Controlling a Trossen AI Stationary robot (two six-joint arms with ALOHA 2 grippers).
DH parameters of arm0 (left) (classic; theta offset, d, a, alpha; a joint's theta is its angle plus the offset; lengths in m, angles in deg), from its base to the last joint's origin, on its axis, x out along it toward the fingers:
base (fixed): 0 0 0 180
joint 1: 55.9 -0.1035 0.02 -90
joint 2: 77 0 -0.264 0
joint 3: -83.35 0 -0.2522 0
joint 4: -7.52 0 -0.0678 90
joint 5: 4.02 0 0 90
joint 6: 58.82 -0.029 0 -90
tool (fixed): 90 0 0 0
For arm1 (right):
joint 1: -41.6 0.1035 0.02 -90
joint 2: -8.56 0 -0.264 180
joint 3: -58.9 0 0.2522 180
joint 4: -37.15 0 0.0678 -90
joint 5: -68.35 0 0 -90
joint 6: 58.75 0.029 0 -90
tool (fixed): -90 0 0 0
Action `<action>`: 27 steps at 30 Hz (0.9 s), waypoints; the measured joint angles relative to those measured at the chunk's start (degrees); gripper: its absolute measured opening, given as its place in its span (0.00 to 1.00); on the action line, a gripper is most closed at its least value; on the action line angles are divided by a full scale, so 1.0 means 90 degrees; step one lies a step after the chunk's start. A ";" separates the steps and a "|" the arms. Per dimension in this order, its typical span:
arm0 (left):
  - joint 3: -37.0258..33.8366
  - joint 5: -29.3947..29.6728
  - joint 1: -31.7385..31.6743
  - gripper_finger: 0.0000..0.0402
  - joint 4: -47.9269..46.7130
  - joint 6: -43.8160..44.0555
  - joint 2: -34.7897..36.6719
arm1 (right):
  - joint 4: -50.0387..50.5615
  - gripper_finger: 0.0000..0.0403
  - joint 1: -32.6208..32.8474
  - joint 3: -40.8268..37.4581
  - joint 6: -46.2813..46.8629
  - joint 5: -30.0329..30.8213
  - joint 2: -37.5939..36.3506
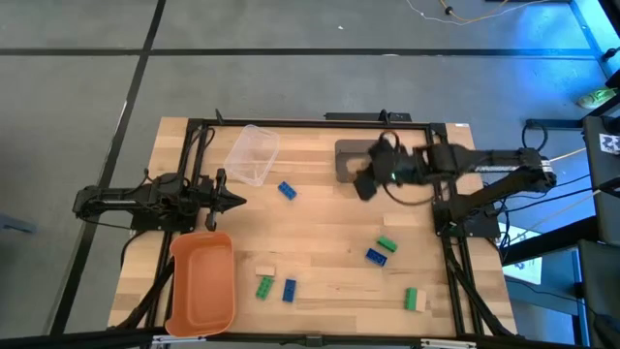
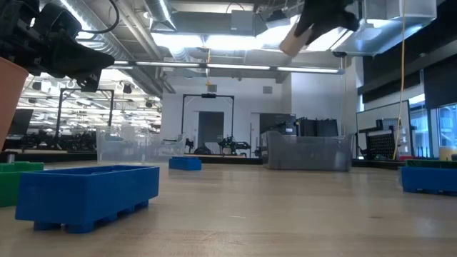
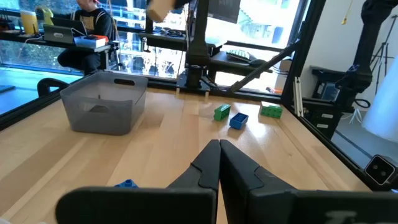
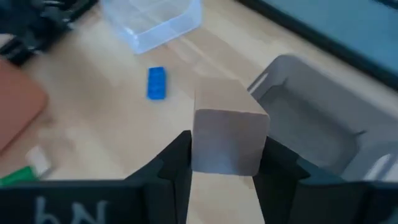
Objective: Sort & place blocks by color
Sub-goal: Put the top left brown block into the black bin
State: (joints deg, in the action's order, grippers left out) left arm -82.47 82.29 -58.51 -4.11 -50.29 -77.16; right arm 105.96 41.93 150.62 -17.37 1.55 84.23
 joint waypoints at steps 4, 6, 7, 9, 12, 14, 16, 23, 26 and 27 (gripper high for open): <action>0.0001 -0.0001 0.0002 0.00 0.0000 0.0000 -0.0001 | 0.0082 0.32 -0.1026 0.0183 -0.0859 -0.0682 0.0240; -0.0001 0.0000 0.0000 0.00 0.0000 0.0000 -0.0001 | 0.0152 0.32 -0.1508 0.0183 -0.1175 -0.0970 0.0424; 0.0000 -0.0002 0.0002 0.00 0.0000 0.0000 0.0000 | 0.0229 0.32 -0.1742 0.0183 -0.1328 -0.1056 0.0555; -0.0002 0.0000 0.0002 0.00 0.0000 0.0000 0.0000 | 0.0434 0.32 -0.2150 0.0183 -0.1591 -0.1131 0.0828; 0.0000 0.0000 0.0001 0.00 0.0000 0.0000 0.0002 | 0.0458 0.32 -0.2666 0.0040 -0.1956 -0.1447 0.1269; -0.0001 0.0000 0.0002 0.00 0.0000 0.0000 0.0001 | 0.0452 0.32 -0.2945 -0.0042 -0.2039 -0.1668 0.1613; -0.0002 0.0000 0.0002 0.00 0.0000 0.0000 0.0000 | 0.0445 0.32 -0.3154 -0.0093 -0.2146 -0.1869 0.1970; 0.0000 0.0000 0.0002 0.00 0.0000 0.0000 0.0000 | 0.0352 0.32 -0.3531 -0.0127 -0.1920 -0.2106 0.3131; 0.0000 0.0000 0.0001 0.00 0.0000 0.0000 0.0001 | 0.0095 0.32 -0.3586 -0.0127 -0.1615 -0.2220 0.3483; -0.0001 0.0000 0.0002 0.00 0.0000 0.0000 -0.0001 | -0.0014 0.32 -0.3605 -0.0130 -0.1533 -0.2311 0.3563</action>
State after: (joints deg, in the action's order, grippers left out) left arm -82.47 82.29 -58.50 -4.11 -50.29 -77.16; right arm 105.84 9.48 149.45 -31.17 -19.25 116.29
